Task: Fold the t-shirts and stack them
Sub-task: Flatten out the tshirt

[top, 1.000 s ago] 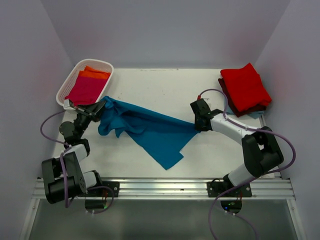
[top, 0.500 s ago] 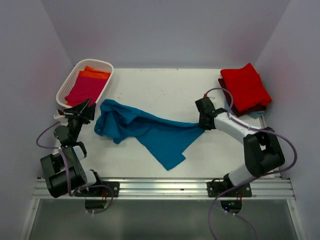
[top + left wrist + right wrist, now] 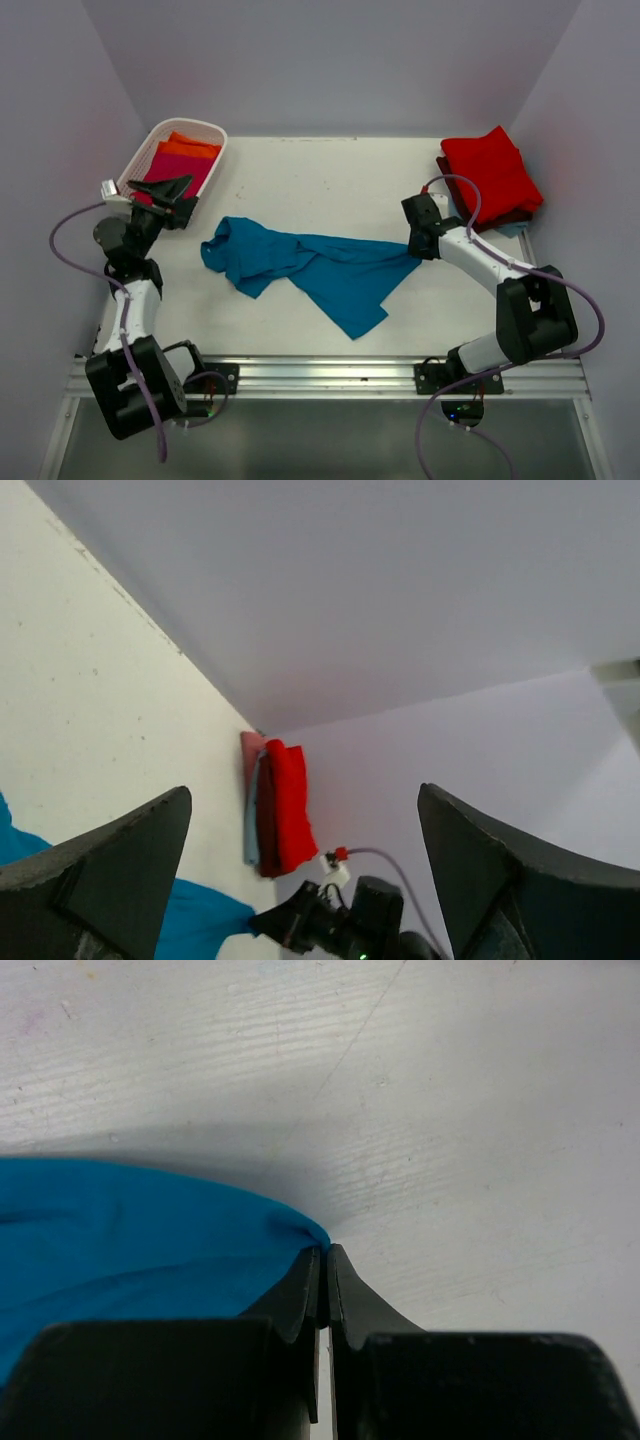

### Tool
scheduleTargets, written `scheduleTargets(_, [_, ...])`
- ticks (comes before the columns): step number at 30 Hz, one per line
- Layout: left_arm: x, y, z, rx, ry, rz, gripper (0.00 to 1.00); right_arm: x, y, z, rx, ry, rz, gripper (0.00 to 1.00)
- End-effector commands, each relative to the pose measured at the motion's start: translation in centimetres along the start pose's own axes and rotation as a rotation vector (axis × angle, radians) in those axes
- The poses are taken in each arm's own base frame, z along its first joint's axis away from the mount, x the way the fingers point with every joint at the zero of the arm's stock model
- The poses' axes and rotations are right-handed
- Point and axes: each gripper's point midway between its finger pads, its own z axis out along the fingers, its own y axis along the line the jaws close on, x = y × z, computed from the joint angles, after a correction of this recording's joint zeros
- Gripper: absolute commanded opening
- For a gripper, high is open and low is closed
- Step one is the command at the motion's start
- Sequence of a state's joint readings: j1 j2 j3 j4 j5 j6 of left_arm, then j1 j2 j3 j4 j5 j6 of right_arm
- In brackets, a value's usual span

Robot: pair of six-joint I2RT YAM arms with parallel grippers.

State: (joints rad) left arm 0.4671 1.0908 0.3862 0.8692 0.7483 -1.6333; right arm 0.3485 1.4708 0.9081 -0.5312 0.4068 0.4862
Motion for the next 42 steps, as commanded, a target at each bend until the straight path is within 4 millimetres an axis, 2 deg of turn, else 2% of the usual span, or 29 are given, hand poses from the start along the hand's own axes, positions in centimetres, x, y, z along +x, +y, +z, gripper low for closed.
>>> scheduleTargets(1, [2.3,0.5,1.0,-0.226,0.166,0.46,0.98,-0.2,-0.3,-0.5,0.008,-0.017,0.006,0.0])
scheduleTargets(2, [2.4,0.4,1.0,-0.268,0.179,0.519,0.96,-0.2,-0.2,-0.5,0.002,-0.017,0.007,0.0])
scheduleTargets(3, [3.1,2.4,0.0,-0.412,0.201,0.522,0.93,-0.2,0.0,-0.5,-0.009,-0.014,0.009,0.0])
scheduleTargets(4, [2.4,1.1,0.1,-0.431,0.196,0.655,0.92,-0.2,0.1,-0.4,-0.015,-0.012,0.01,0.0])
scheduleTargets(6, [2.6,1.4,-0.8,-0.537,0.189,0.74,0.89,-0.1,0.6,-0.3,-0.036,-0.006,0.014,0.0])
scheduleTargets(8, [3.3,2.2,-1.4,-0.567,0.234,0.787,0.85,0.1,0.9,0.0,-0.043,0.003,0.012,0.0])
scheduleTargets(9, [4.0,3.3,-2.1,-0.604,0.277,0.792,0.78,0.1,1.1,0.0,-0.047,0.004,0.013,0.0])
scheduleTargets(11, [4.6,5.1,-2.9,-0.669,0.313,0.801,0.76,0.1,1.2,0.1,-0.052,0.008,0.012,0.0])
scheduleTargets(14, [6.0,8.7,-4.7,-0.774,0.394,0.808,0.7,0.0,1.3,0.1,-0.059,0.005,0.013,0.0])
scheduleTargets(15, [6.9,9.9,-5.5,-0.792,0.429,0.801,0.63,0.0,1.3,0.1,-0.059,0.005,0.013,0.0])
scheduleTargets(17, [7.8,10.8,-6.0,-0.809,0.443,0.785,0.54,0.1,1.4,0.1,-0.059,0.009,0.01,0.0])
scheduleTargets(18, [9.4,11.1,-6.1,-0.795,0.489,0.801,0.5,0.1,1.3,0.2,-0.057,0.011,0.012,0.0])
scheduleTargets(20, [11.3,12.4,-6.9,-0.819,0.542,0.785,0.47,0.2,1.4,0.3,-0.059,0.015,0.008,0.0])
scheduleTargets(21, [12.9,13.1,-7.5,-0.83,0.599,0.797,0.45,0.2,1.4,0.3,-0.057,0.016,0.009,0.0])
scheduleTargets(25, [15.4,13.0,-7.8,-0.792,0.638,0.802,0.39,0.3,1.3,0.3,-0.055,0.017,0.009,0.0])
scheduleTargets(29, [15.9,14.2,-8.0,-0.812,0.66,0.79,0.39,0.3,1.4,0.5,-0.058,0.018,0.009,0.0])
scheduleTargets(33, [15.1,17.1,-8.1,-0.87,0.626,0.814,0.39,0.4,1.7,0.6,-0.064,0.024,0.007,0.0])
scheduleTargets(39, [14.8,18.9,-7.6,-0.905,0.611,0.826,0.38,0.5,1.7,0.5,-0.068,0.025,0.004,0.0])
scheduleTargets(42, [14.0,19.0,-7.2,-0.921,0.579,0.854,0.38,0.6,1.6,0.6,-0.066,0.027,0.005,0.0])
